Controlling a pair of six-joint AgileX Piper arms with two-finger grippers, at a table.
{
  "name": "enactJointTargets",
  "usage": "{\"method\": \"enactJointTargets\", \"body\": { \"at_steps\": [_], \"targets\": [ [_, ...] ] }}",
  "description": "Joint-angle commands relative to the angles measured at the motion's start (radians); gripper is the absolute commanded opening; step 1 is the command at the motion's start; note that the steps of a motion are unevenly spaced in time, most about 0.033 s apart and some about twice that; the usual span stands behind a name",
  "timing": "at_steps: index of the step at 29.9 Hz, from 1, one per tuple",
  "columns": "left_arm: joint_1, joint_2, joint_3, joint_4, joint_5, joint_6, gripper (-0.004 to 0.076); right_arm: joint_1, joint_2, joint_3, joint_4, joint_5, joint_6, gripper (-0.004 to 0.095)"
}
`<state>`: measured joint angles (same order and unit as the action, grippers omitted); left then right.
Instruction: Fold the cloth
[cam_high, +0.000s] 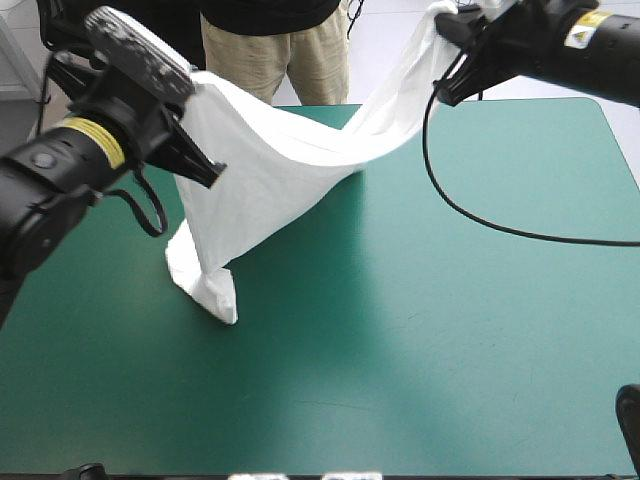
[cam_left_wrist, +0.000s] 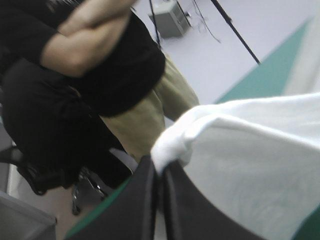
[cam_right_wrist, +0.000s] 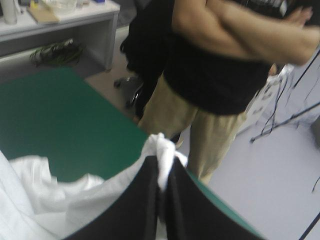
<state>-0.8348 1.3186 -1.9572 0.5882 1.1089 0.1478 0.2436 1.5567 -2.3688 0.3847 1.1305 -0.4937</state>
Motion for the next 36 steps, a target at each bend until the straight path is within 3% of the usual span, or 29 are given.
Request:
{"method": "enactJointTargets", "body": {
  "at_steps": [1, 10, 14, 24, 30, 36],
  "targets": [
    [-0.003, 0.021, -0.221, 0.059, -0.090, 0.061, -0.0017, -0.005, -0.073, -0.133, 0.023, -0.109, -0.020, 0.0000],
    [-0.003, 0.114, -0.616, -0.002, -0.140, 0.202, -0.0017, -0.005, -0.113, -0.363, 0.040, -0.097, -0.020, -0.0004],
    [-0.003, 0.119, -0.632, 0.018, -0.120, 0.184, -0.0017, -0.005, -0.131, -0.368, 0.020, -0.088, -0.020, -0.0004],
    [0.019, 0.297, -0.630, 0.114, 0.057, -0.024, -0.0017, -0.005, -0.117, -0.212, -0.227, -0.014, 0.136, -0.0004],
    [0.240, 0.436, -0.577, -0.158, -0.207, -0.046, -0.0017, -0.005, -0.051, -0.037, -0.225, -0.125, 0.123, -0.0018],
    [0.441, 0.512, -0.582, -0.329, -0.527, -0.043, -0.0017, -0.013, 0.076, -0.019, -0.259, -0.428, 0.126, -0.0017]
  ]
}}
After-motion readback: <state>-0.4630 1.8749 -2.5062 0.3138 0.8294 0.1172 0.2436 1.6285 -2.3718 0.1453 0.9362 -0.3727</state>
